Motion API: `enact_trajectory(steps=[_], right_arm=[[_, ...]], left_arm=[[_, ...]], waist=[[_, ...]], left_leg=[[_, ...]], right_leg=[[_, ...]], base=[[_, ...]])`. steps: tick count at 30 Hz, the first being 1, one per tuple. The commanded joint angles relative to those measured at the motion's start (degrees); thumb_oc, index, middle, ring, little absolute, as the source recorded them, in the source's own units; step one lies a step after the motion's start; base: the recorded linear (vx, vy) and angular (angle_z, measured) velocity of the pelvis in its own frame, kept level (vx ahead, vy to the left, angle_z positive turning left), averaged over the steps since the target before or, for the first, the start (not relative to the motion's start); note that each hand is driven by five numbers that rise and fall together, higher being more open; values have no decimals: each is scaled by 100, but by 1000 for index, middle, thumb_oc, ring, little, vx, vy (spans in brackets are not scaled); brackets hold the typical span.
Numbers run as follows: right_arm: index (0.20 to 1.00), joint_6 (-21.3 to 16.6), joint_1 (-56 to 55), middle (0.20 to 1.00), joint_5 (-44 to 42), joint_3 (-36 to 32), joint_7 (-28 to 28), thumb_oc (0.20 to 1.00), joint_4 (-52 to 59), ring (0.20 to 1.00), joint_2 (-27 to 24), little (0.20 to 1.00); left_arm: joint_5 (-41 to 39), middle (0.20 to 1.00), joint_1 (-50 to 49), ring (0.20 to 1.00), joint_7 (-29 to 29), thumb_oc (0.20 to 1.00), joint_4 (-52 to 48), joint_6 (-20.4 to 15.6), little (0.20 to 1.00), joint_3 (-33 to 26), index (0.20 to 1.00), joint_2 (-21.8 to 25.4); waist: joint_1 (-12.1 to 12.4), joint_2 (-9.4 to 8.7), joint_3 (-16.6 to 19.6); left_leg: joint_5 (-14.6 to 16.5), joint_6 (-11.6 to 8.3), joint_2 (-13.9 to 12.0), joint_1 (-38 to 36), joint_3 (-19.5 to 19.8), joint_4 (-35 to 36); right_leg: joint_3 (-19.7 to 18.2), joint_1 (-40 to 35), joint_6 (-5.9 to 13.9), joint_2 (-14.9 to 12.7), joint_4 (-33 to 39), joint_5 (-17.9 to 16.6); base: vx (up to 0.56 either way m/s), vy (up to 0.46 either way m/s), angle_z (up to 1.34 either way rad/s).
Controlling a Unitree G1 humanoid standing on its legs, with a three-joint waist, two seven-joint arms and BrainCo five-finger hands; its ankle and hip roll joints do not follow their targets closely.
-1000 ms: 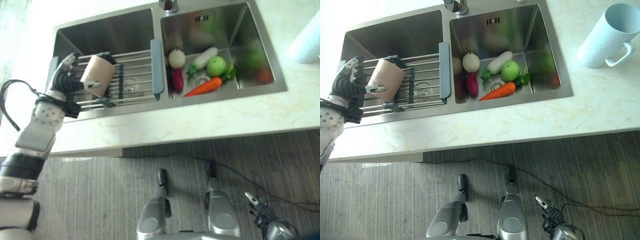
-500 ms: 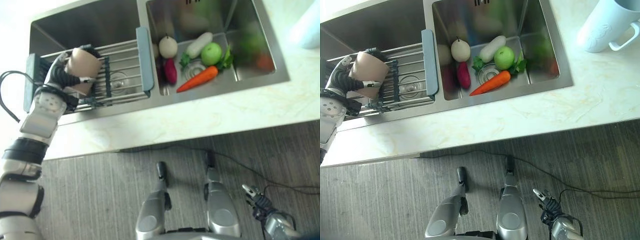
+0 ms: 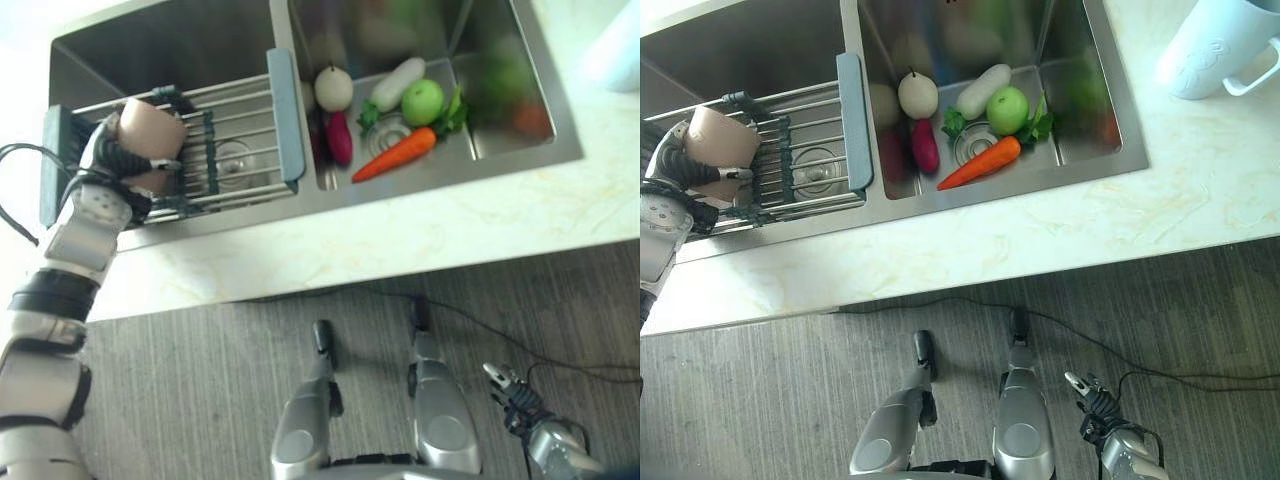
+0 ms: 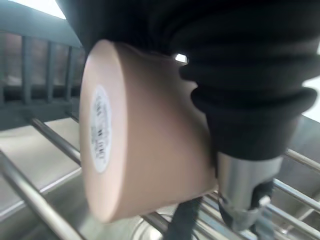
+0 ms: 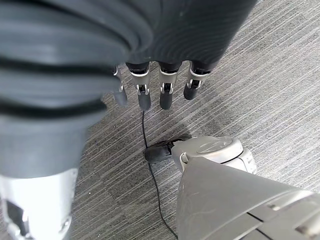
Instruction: Place the dishes in the dishwasher.
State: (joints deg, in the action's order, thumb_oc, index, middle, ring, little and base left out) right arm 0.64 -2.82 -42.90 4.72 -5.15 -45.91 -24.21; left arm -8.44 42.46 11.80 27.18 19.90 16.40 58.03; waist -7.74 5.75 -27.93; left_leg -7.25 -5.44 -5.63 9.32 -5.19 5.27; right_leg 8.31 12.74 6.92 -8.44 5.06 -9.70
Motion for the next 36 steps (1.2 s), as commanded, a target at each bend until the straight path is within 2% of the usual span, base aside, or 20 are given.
enact_trajectory(steps=[1, 2, 3, 4, 7, 10, 13, 15, 16, 18, 21, 24, 26, 28, 29, 33, 35, 36], right_arm=[[1000, -101, 44, 1000, -138, 111, 34, 1000, 136, 1000, -117, 1000], [1000, -117, 53, 1000, -150, 110, 31, 1000, 135, 1000, -126, 1000], [1000, -111, 59, 1000, -156, 115, 38, 1000, 147, 1000, -130, 1000], [1000, -126, 60, 1000, -165, 125, 35, 1000, 140, 1000, -132, 1000], [1000, -115, 79, 1000, -184, 126, 13, 1000, 138, 1000, -174, 1000], [1000, -113, 109, 1000, -206, 129, 1, 1000, 133, 1000, -234, 1000], [1000, -145, 133, 1000, -255, 118, -17, 1000, 95, 1000, -256, 1000], [1000, -143, 148, 1000, -286, 132, -10, 1000, 96, 1000, -250, 1000], [1000, -134, 137, 1000, -261, 131, -14, 1000, 81, 1000, -243, 1000], [1000, -74, 109, 1000, -246, 110, 26, 1000, 79, 1000, -231, 1000], [1000, -162, 67, 1000, -263, 91, 4, 1000, -64, 1000, -176, 1000], [1000, -218, -84, 1000, -185, 17, 65, 1000, -111, 1000, 7, 1000], [1000, -246, -161, 1000, -119, -26, 79, 1000, -169, 1000, 86, 1000], [1000, -289, -255, 1000, -45, -105, 135, 1000, -331, 1000, 245, 1000], [1000, -358, -340, 1000, 52, -184, 150, 1000, -525, 1000, 376, 1000], [1000, -425, -497, 1000, 164, -255, 194, 1000, -647, 1000, 527, 1000], [1000, -438, -638, 1000, 287, -300, 248, 1000, -746, 1000, 653, 1000], [1000, -425, -687, 1000, 318, -303, 277, 1000, -779, 1000, 704, 1000]], left_arm=[[397, 1000, 430, 1000, 35, 1000, 465, 171, 1000, 135, 1000, 271], [578, 1000, 480, 1000, -77, 1000, 502, 259, 1000, 209, 1000, 308], [696, 561, 501, 561, -126, 561, 527, 275, 561, 246, 561, 321], [834, 200, 525, 200, -179, 200, 552, 280, 200, 295, 200, 335], [1318, 200, 640, 200, -427, 200, 567, 242, 200, 527, 200, 420], [1821, 200, 786, 200, -729, 200, 484, -48, 200, 821, 200, 590], [2039, 200, 816, 200, -1033, 200, 201, -65, 200, 1051, 200, 643], [2119, 200, 846, 200, -995, 200, 95, -219, 200, 1122, 200, 661], [2161, 200, 912, 200, -1002, 200, 40, -492, 200, 1217, 200, 716], [2162, 200, 904, 200, -848, 200, -223, -772, 200, 1256, 200, 752], [2205, 200, 974, 200, -416, 200, -926, -974, 200, 1225, 200, 783], [2297, 200, 794, 200, 13, 200, -1647, -1233, 200, 904, 200, 838], [2224, 200, 566, 200, 23, 200, -1908, -1315, 200, 686, 200, 837], [2263, 200, 133, 200, 194, 200, -2341, -1531, 200, 267, 200, 694], [2447, 200, -331, 200, 524, 200, -2796, -1687, 200, -200, 200, 500], [2598, 200, -914, 200, 1021, 200, -3203, -1848, 200, -766, 200, 337], [2529, 200, -1457, 200, 1378, 200, -3366, -2285, 200, -1178, 200, 145], [2583, 200, -1643, 200, 1444, 200, -3476, -2355, 200, -1303, 200, 17]], waist=[[-121, -247, 133], [-128, -239, 123], [-132, -240, 121], [-134, -240, 121], [-148, -236, 120], [-146, -219, 125], [-123, -208, 163], [-112, -214, 207], [-116, -209, 242], [-110, -193, 295], [-68, -167, 416], [-3, -156, 597], [25, -153, 677], [104, -160, 831], [175, -160, 984], [258, -153, 1199], [322, -161, 1404], [344, -171, 1473]], left_leg=[[273, -9, 128, 133, -271, -27], [270, -9, 127, 140, -278, -27], [267, -11, 124, 144, -280, -27], [266, -12, 120, 145, -286, -27], [266, -8, 123, 151, -292, -27], [273, -6, 129, 136, -301, -27], [309, 6, 150, 86, -286, -27], [330, 18, 161, 54, -306, -27], [343, 23, 163, 22, -329, -27], [375, 36, 182, -49, -334, -27], [434, 58, 221, -153, -359, -27], [498, 84, 257, -284, -384, -27], [519, 92, 269, -354, -390, -27], [548, 101, 270, -473, -395, -27], [573, 111, 263, -574, -401, -27], [601, 112, 244, -710, -384, -27], [618, 118, 216, -849, -378, -27], [622, 113, 205, -891, -369, -27]], right_leg=[[-275, -22, 458, -351, -65, 104], [-282, -9, 462, -356, -72, 102], [-284, -2, 465, -356, -75, 98], [-281, 4, 466, -358, -79, 97], [-285, 17, 469, -360, -85, 95], [-284, 7, 474, -363, -86, 95], [-254, -50, 491, -391, -61, 94], [-238, -95, 497, -397, -41, 101], [-233, -124, 506, -400, -40, 109], [-229, -190, 517, -420, -30, 114], [-189, -324, 538, -461, -6, 149], [-102, -468, 576, -505, -6, 180], [-50, -551, 590, -517, -6, 197], [50, -691, 598, -539, -6, 226], [134, -832, 587, -541, -6, 279], [243, -1034, 566, -510, -6, 362], [342, -1224, 556, -493, -6, 419], [383, -1287, 547, -484, -6, 440]], base=[[0, 0, 0], [0, 0, 0], [0, 0, 0], [0, 0, 0], [0, 0, 0], [0, 0, 0], [0, 0, 0], [0, 0, 0], [0, 0, 0], [0, 0, 0], [5, 7, 2], [11, 5, 0], [0, 0, 0], [39, -39, -1], [34, -51, 1], [11, -37, 3], [25, -60, 8], [47, -76, 19]])
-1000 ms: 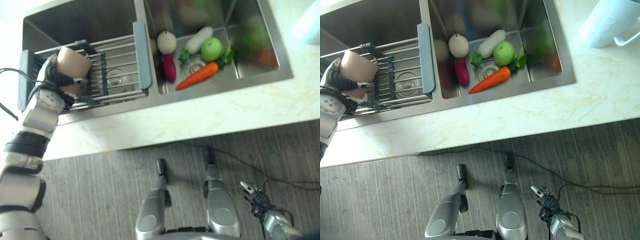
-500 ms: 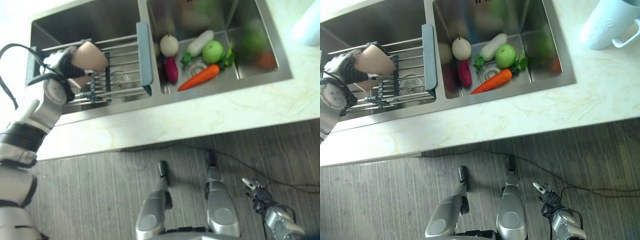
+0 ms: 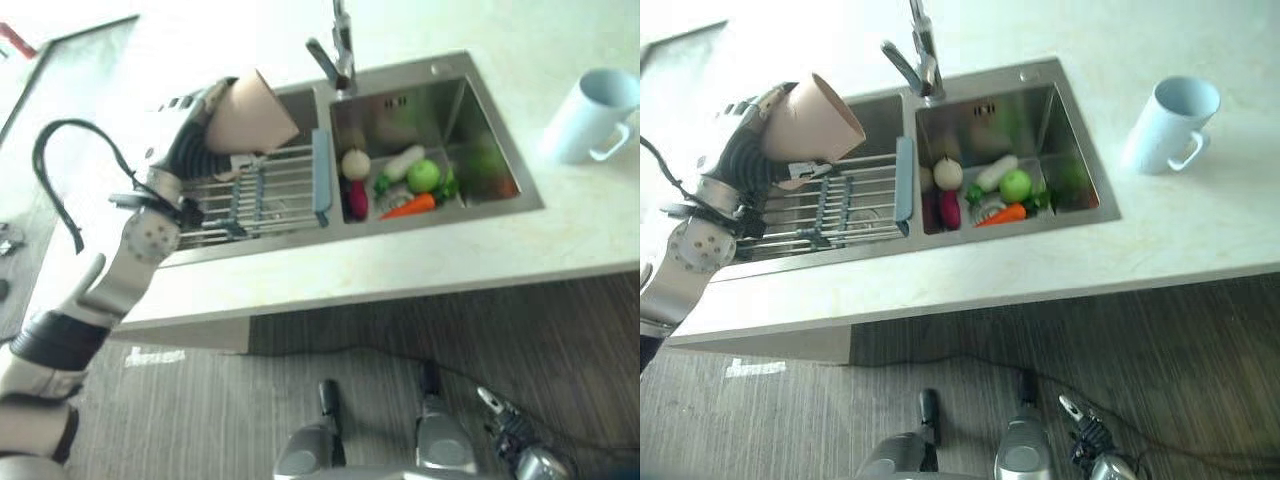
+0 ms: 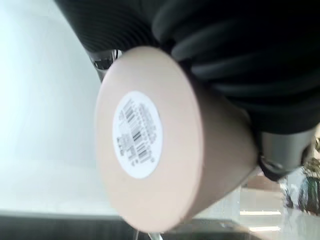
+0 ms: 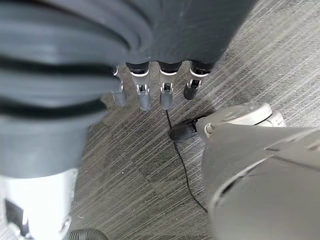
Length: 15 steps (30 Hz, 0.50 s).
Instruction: Place the dishes in the dishwasher.
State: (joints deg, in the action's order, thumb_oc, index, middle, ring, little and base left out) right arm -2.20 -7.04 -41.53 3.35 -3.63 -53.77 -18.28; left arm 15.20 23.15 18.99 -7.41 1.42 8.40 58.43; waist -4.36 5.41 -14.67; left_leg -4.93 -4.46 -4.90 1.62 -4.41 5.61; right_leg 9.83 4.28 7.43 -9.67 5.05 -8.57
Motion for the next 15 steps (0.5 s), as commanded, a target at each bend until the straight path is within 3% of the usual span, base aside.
enact_trajectory(steps=[1, 7, 10, 13, 15], right_arm=[[1000, -138, -318, 1000, 222, -158, 163, 1000, -63, 1000, 185, 1000], [1000, -227, -491, 1000, 451, -149, 276, 1000, -477, 1000, 522, 1000], [1000, -207, -474, 1000, 447, -206, 276, 1000, -608, 1000, 551, 1000], [1000, 188, -440, 1000, 399, -250, 317, 1000, -578, 1000, 554, 1000], [1000, 180, -418, 1000, 524, -305, 297, 1000, -650, 1000, 538, 1000]], left_arm=[[289, 200, 99, 200, 844, 200, -128, -586, 200, -622, 200, -201], [801, 200, -1039, 200, 1719, 200, -570, -725, 200, -1202, 200, -1253], [730, 200, -1427, 200, 2033, 200, -521, -961, 200, -1474, 200, -1402], [527, 200, -1852, 200, 2482, 200, -522, -1281, 200, -1891, 200, -1535], [484, 200, -1996, 200, 2644, 200, -524, -1418, 200, -2095, 200, -1598]], waist=[[34, -152, 236], [231, -247, 669], [339, -272, 784], [446, -286, 875], [518, -296, 922]], left_leg=[[398, 11, 116, -173, -432, -61], [443, -9, -22, -489, -298, -61], [436, -23, -61, -588, -204, -61], [412, -54, -121, -704, -129, -61], [406, -80, -151, -748, -77, -61]], right_leg=[[273, -517, 482, -343, -5, 358], [479, -972, 338, -177, -5, 587], [531, -1115, 272, -111, -5, 653], [585, -1266, 184, -46, -5, 715], [626, -1333, 156, -21, -5, 749]], base=[[57, -73, 21], [19, -100, 12], [16, -103, 11], [23, -92, 25], [20, -85, 25]])
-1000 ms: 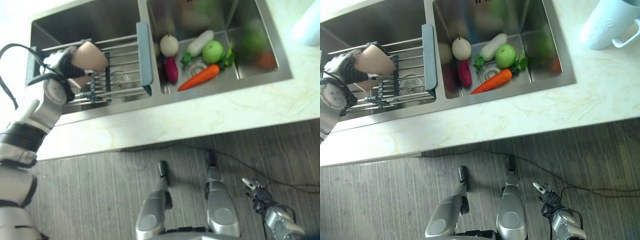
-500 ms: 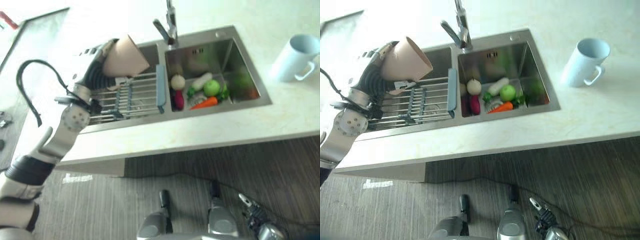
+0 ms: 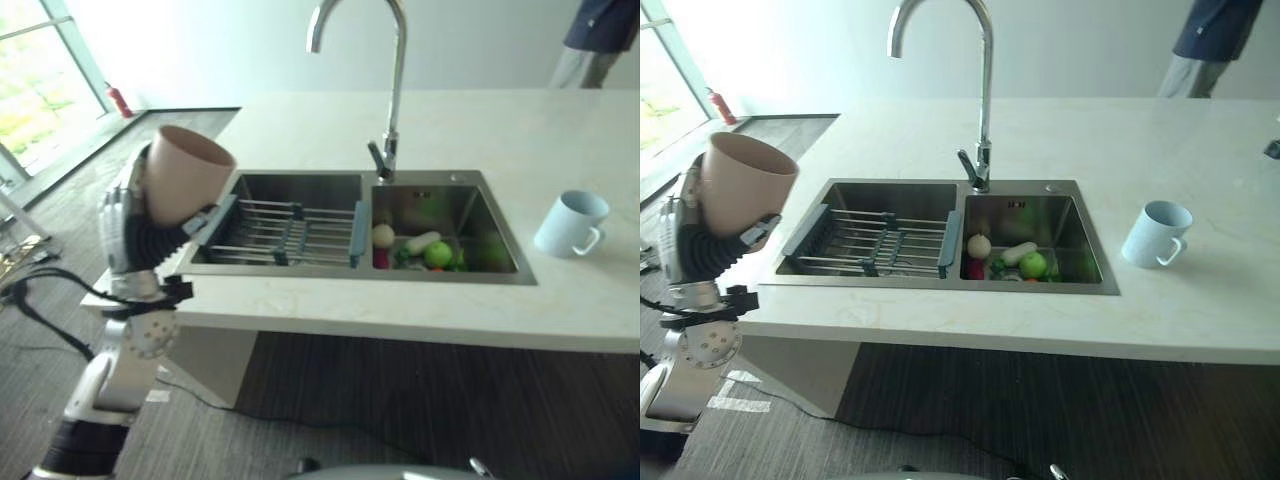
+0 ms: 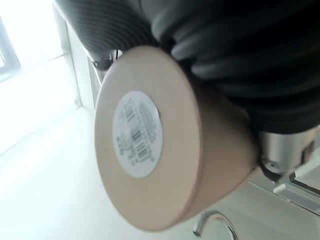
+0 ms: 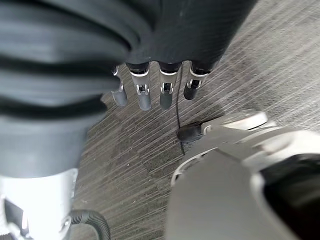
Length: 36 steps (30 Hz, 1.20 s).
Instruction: Place the dishes in the dishwasher.
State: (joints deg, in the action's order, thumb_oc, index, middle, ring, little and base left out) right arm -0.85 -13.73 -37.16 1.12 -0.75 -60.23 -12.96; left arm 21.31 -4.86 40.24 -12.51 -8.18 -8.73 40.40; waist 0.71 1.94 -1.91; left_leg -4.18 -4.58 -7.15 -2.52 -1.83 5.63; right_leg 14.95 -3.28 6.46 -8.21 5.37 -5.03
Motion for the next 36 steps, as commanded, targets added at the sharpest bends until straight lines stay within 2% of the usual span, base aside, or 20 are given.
enact_trajectory(steps=[1, 4, 7, 10, 11, 12, 13, 16, 17, 19, 23, 24, 25, 27, 28, 31, 32, 33, 34, 36], right_arm=[[1000, 34, 282, 1000, 215, -61, -27, 1000, -53, 1000, -16, 1000], [1000, 587, 525, 1000, 913, 201, -539, 1000, 28, 1000, -80, 1000], [1000, 673, 714, 1000, 1264, 508, -735, 1000, 102, 1000, -181, 1000], [1000, 699, 881, 1000, 1188, 758, -618, 1000, 232, 1000, -198, 1000], [1000, 639, 894, 1000, 1139, 760, -553, 1000, 221, 1000, -181, 1000], [1000, 637, 839, 1000, 1036, 728, -430, 1000, 259, 1000, -139, 1000], [1000, 734, 812, 1000, 900, 708, -418, 1000, 317, 1000, -136, 1000], [1000, 774, 782, 1000, 727, 579, -476, 1000, 412, 1000, -158, 1000], [1000, 845, 766, 1000, 837, 503, -509, 1000, 480, 1000, -157, 1000], [1000, 728, 684, 1000, 583, 463, -736, 1000, 421, 1000, -43, 1000], [1000, 718, 680, 1000, 698, 376, -711, 1000, 419, 1000, 24, 1000], [1000, 716, 685, 1000, 560, 338, -693, 1000, 421, 1000, 25, 1000], [1000, 682, 680, 1000, 504, 297, -708, 1000, 417, 1000, 21, 1000], [1000, 704, 664, 1000, 749, 170, -798, 1000, 432, 1000, 23, 1000], [1000, 673, 665, 1000, 751, 163, -889, 1000, 350, 1000, -15, 1000], [1000, 469, 673, 1000, 509, 187, -1011, 1000, 57, 1000, -102, 1000], [1000, 427, 647, 1000, 345, 173, -1051, 1000, -23, 1000, -144, 1000], [1000, 439, 626, 1000, 333, 161, -1020, 1000, -62, 1000, -141, 1000], [1000, 518, 614, 1000, 488, 111, -1094, 1000, -174, 1000, -169, 1000], [1000, 570, 678, 1000, 764, 186, -1166, 1000, -396, 1000, -194, 1000]], left_arm=[[-254, 200, 753, 200, 557, 200, 9, -590, 200, -469, 200, 173], [-930, 200, 279, 200, 20, 200, -47, -1181, 200, -875, 200, -145], [-1143, 200, 104, 200, -212, 200, -180, -1220, 200, -1006, 200, -255], [-1148, 200, 113, 200, -289, 200, -220, -1342, 200, -1039, 200, -282], [-1194, 200, 180, 200, -407, 200, -224, -1420, 200, -991, 200, -327], [-1263, 200, 371, 200, -625, 200, -127, -1649, 200, -800, 200, -432], [-1250, 200, 478, 200, -686, 200, -69, -1743, 200, -664, 200, -491], [-1120, 200, 783, 200, -607, 200, 25, -1868, 200, -271, 200, -647], [-1172, 200, 878, 200, -664, 200, 6, -1880, 200, -182, 200, -682], [-1255, 200, 901, 200, -765, 200, 147, -2010, 200, -120, 200, -616], [-1331, 200, 893, 200, -1065, 200, 21, -1896, 200, -138, 200, -517], [-1402, 200, 918, 200, -1152, 200, 23, -1877, 200, -113, 200, -482], [-1379, 200, 952, 200, -1170, 200, 55, -1914, 200, -88, 200, -461], [-1186, 200, 1084, 200, -1160, 200, 96, -1843, 200, 62, 200, -437], [-1187, 200, 1238, 200, -1225, 200, 181, -1871, 200, 300, 200, -444], [-1157, 200, 1564, 200, -1389, 200, 298, -1817, 200, 809, 200, -553], [-1098, 200, 1667, 200, -1438, 200, 303, -1761, 200, 974, 200, -613], [-1035, 200, 1681, 200, -1342, 200, 301, -1688, 200, 1047, 200, -598], [-1001, 200, 1642, 200, -1312, 200, 213, -1652, 200, 930, 200, -546], [-996, 200, 1563, 200, -1463, 200, -50, -1386, 200, 809, 200, -564]], waist=[[54, 38, -330], [363, -44, -317], [581, -70, -406], [747, 30, -506], [719, 59, -548], [597, 70, -587], [517, 47, -576], [364, -60, -617], [283, -81, -570], [327, 26, -467], [389, 77, -394], [420, 81, -401], [415, 79, -423], [318, 64, -502], [208, 5, -538], [-69, -108, -511], [-194, -155, -399], [-267, -182, -322], [-227, -224, -265], [-84, -263, -227]], left_leg=[[336, -71, 67, -357, -303, -63], [279, -142, -32, -504, 34, -134], [267, -253, -98, -294, 352, -491], [-140, -317, -57, -10, 498, -170], [-203, -353, -29, 95, 226, -176], [-252, -411, -66, 173, -555, -418], [-142, -450, -64, 148, -826, -632], [268, -268, 17, 185, -1424, -1538], [539, -131, 75, -9, -1716, -1443], [718, 29, 435, -474, -1341, -659], [802, 158, 553, -664, -1288, -407], [846, 241, 589, -649, -1274, -455], [883, 320, 621, -634, -1258, -497], [957, 565, 773, -605, -1110, -564], [922, 635, 852, -581, -843, -527], [727, 679, 933, -430, -72, -513], [722, 673, 1015, -379, 324, -474], [750, 685, 1073, -347, 542, -478], [777, 622, 1032, -319, 609, -488], [786, 535, 951, -291, 589, -524]], right_leg=[[140, -609, 238, -158, -37, 413], [128, -759, 69, -13, -53, 511], [127, -793, -99, 153, -70, 580], [290, -759, -159, 314, -37, 626], [496, -767, -125, 301, -37, 623], [1029, -800, -59, 215, -37, 584], [1170, -834, -32, 192, -43, 615], [1522, -732, -81, 25, -216, 532], [1693, -611, -52, -64, -343, 490], [1713, -497, 58, -98, -520, 463], [1721, -463, 141, -268, -846, 571], [1705, -411, 141, -384, -1253, 592], [1663, -316, 152, -493, -1618, 562], [1257, 132, 250, -774, -2743, 264], [688, 360, 237, -513, -2878, 308], [-316, 214, -62, 286, -1834, 733], [-923, 131, -119, 472, -1150, 701], [-1334, 163, -93, 549, -894, 568], [-1425, 99, -105, 599, -795, 601], [-1297, -87, -142, 601, -519, 581]], base=[[26, -126, 38], [7, -294, 28], [-11, -251, 56], [-158, -74, 62], [-277, 45, 77], [-223, 58, 112], [-241, 98, 228], [-222, 181, 236], [-144, 431, 121], [-31, 499, 121], [4, 303, 73], [1, 316, 45], [2, 367, 25], [11, 278, 43], [-23, 73, 78], [98, -123, 183], [226, -196, 290], [263, -322, 287], [237, -423, 194], [145, -355, 114]])
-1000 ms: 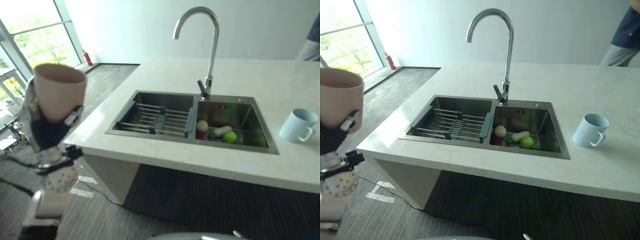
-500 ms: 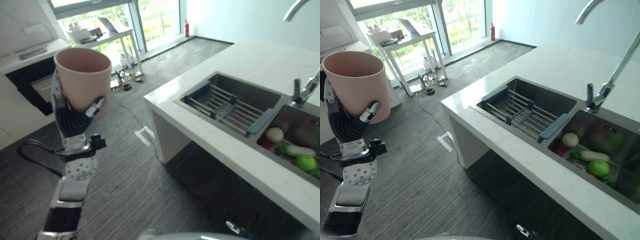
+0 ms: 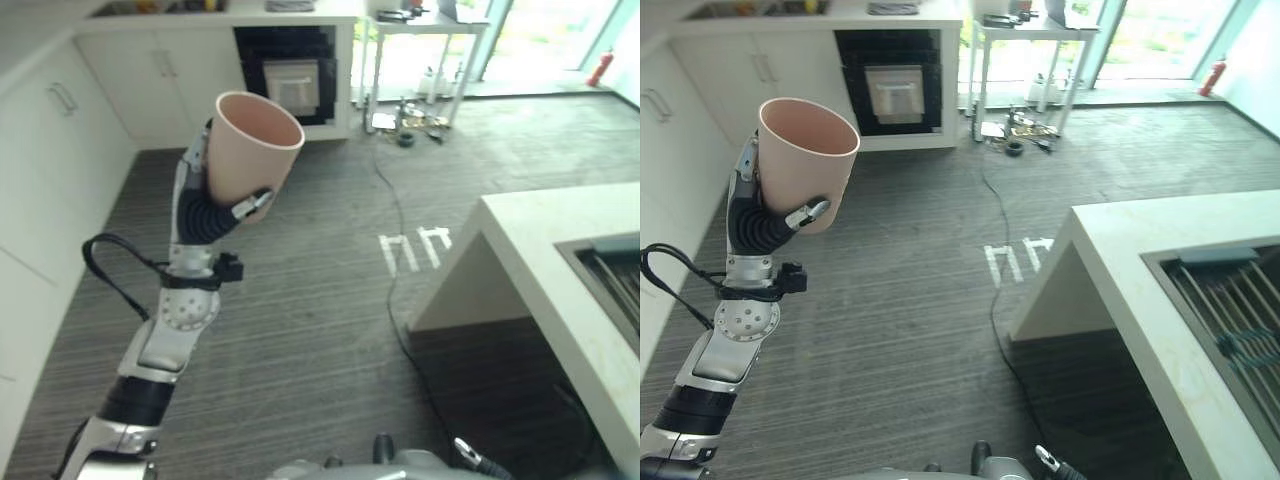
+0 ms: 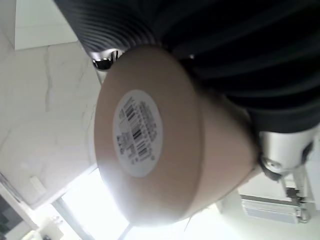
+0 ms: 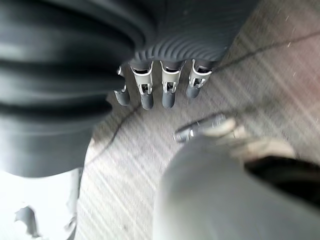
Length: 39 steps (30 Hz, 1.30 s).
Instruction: Place the dishes in the dishwasher.
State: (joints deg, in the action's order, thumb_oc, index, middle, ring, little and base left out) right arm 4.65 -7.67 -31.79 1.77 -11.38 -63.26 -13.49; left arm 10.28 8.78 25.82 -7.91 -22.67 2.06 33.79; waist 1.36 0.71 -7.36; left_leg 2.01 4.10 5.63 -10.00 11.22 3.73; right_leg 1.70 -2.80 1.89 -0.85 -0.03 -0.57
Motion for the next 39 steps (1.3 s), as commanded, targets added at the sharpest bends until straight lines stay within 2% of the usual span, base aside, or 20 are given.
enact_trajectory(steps=[1, 4, 6, 7, 9, 12, 15, 19, 23, 24, 26, 28, 29, 32, 34, 35, 36, 37, 38, 39], right_arm=[[1000, 37, 108, 1000, 319, 188, -110, 1000, -180, 1000, -153, 1000], [1000, -25, 175, 1000, 318, 311, -136, 1000, -315, 1000, -187, 1000], [1000, -98, 241, 1000, 27, 344, -132, 1000, -423, 1000, -267, 1000], [1000, -111, 241, 1000, -4, 334, -132, 1000, -437, 1000, -272, 1000], [1000, -191, 269, 1000, -161, 155, -219, 1000, -624, 1000, -340, 1000], [1000, -165, 287, 1000, -82, 51, -296, 1000, -751, 1000, -368, 1000], [1000, -276, 212, 1000, 75, 27, -357, 1000, -900, 1000, -316, 1000], [1000, -344, 177, 1000, 244, 76, -383, 1000, -939, 1000, -217, 1000], [1000, -260, 167, 1000, 198, 139, -347, 1000, -936, 1000, -159, 1000], [1000, -455, 302, 1000, -581, 361, -355, 1000, 580, 1000, -230, 1000], [1000, -704, 357, 1000, -464, 478, -456, 1000, 483, 1000, -292, 1000], [1000, -833, 383, 1000, -706, 496, -377, 1000, 534, 1000, -287, 1000], [1000, -869, 393, 1000, -908, 484, -320, 1000, 589, 1000, -271, 1000], [1000, -877, 321, 1000, -683, 478, 30, 1000, 1002, 1000, -140, 1000], [1000, -1223, 302, 1000, -624, 570, 66, 1000, 1352, 1000, -124, 1000], [1000, -1296, 315, 1000, -551, 580, 60, 1000, 1488, 1000, -155, 1000], [1000, -1345, 367, 1000, -446, 622, 14, 1000, 1665, 1000, -218, 1000], [1000, -1302, 388, 1000, -426, 644, 21, 1000, 1751, 1000, -248, 1000], [1000, -1314, 435, 1000, -555, 658, 12, 1000, 1779, 1000, -307, 1000], [1000, -1340, 478, 1000, -584, 641, -80, 1000, 1678, 1000, -326, 1000]], left_arm=[[110, 200, 183, 200, -64, 200, -569, 134, 200, -265, 200, 116], [83, 200, 151, 200, -257, 200, -641, 200, 200, -255, 200, 209], [225, 200, 463, 200, -684, 200, -573, 146, 200, 61, 200, 306], [216, 200, 489, 200, -695, 200, -557, 123, 200, 82, 200, 301], [184, 200, 663, 200, -802, 200, -441, 9, 200, 236, 200, 275], [371, 200, 744, 200, -774, 200, -288, 19, 200, 369, 200, 265], [412, 200, 730, 200, -830, 200, -310, 102, 200, 350, 200, 340], [431, 200, 738, 200, -890, 200, -395, 219, 200, 397, 200, 387], [483, 200, 777, 200, -937, 200, -466, 383, 200, 440, 200, 439], [-382, 200, 344, 200, -274, 200, 704, -106, 200, 690, 200, -265], [-254, 200, 472, 200, -188, 200, 679, 1, 200, 704, 200, -208], [-230, 200, 581, 200, -157, 200, 584, 188, 200, 706, 200, -160], [-218, 200, 632, 200, -128, 200, 591, 224, 200, 722, 200, -146], [-293, 200, 699, 200, -101, 200, 638, 349, 200, 697, 200, -35], [-312, 200, 614, 200, -95, 200, 661, 260, 200, 645, 200, 11], [-332, 200, 596, 200, -89, 200, 660, 238, 200, 605, 200, 30], [-357, 200, 549, 200, -79, 200, 617, 196, 200, 565, 200, 58], [-369, 200, 519, 200, -91, 200, 604, 167, 200, 554, 200, 58], [-363, 200, 504, 200, -210, 200, 629, 74, 200, 543, 200, 30], [-297, 200, 514, 200, -282, 200, 610, 84, 200, 536, 200, -11]], waist=[[-91, -145, 317], [-2, -137, 301], [-159, -81, 238], [-174, -74, 236], [-328, -7, 238], [-405, 103, 277], [-413, 167, 351], [-391, 162, 422], [-399, 148, 484], [-464, -63, 30], [-434, -99, 138], [-466, -100, 246], [-491, -97, 279], [-601, -55, 371], [-621, -57, 369], [-628, -80, 359], [-618, -174, 295], [-594, -224, 243], [-523, -262, 100], [-492, -190, 29]], left_leg=[[172, -379, -358, 516, -717, -409], [123, -463, -425, 616, -723, -505], [-56, -754, -880, 704, -1672, -595], [-81, -772, -914, 706, -1734, -578], [-341, -941, -1218, 685, -2363, -370], [-394, -916, -1164, 397, -2475, 62], [-262, -877, -1075, 295, -2403, 127], [-174, -828, -1026, 217, -2354, 127], [-78, -752, -980, 132, -2368, 127], [159, -165, -329, 326, -1787, -284], [147, -235, -371, 268, -1845, -213], [142, -295, -433, 197, -1884, -153], [148, -308, -444, 178, -1875, -140], [140, -363, -544, 146, -1801, -193], [115, -412, -631, 174, -1744, -319], [154, -442, -667, 223, -1748, -491], [318, -451, -718, 453, -1885, -1112], [298, -459, -751, 667, -1931, -1502], [-66, -527, -843, 1238, -1879, -2123], [-474, -639, -906, 1400, -1817, -1848]], right_leg=[[33, -201, 281, -111, 99, 143], [158, -328, 230, -83, 277, 100], [732, -462, 241, -189, 503, 33], [772, -460, 244, -195, 503, 36], [1075, -453, 275, -278, 503, 70], [1218, -458, 317, -336, 503, 64], [1277, -483, 361, -404, 503, 97], [1246, -529, 408, -439, 503, 94], [1185, -573, 449, -454, 503, 86], [445, -39, 318, -198, -656, 219], [466, -271, 298, -148, -273, 236], [421, -404, 263, -85, -84, 248], [373, -421, 250, -51, -62, 261], [223, -459, 149, 95, -155, 395], [188, -440, 83, 178, -283, 466], [187, -435, 61, 187, -307, 477], [218, -421, 19, 135, -382, 498], [237, -444, -14, 108, -398, 499], [232, -509, -110, 158, -450, 521], [219, -573, -132, 256, -468, 591]], base=[[64, -175, 56], [64, -172, 54], [23, -81, 89], [-29, 41, 128], [-9, 62, 141], [82, 131, 92], [71, 131, 6], [60, 52, 6], [41, 41, -5], [7, -66, -1], [-22, -172, -6], [-4, -226, -16], [7, -241, -4], [44, -301, 18], [96, -296, 43], [121, -259, 39], [112, -222, 36], [171, -217, 34], [283, -69, 29], [426, 46, 26]])
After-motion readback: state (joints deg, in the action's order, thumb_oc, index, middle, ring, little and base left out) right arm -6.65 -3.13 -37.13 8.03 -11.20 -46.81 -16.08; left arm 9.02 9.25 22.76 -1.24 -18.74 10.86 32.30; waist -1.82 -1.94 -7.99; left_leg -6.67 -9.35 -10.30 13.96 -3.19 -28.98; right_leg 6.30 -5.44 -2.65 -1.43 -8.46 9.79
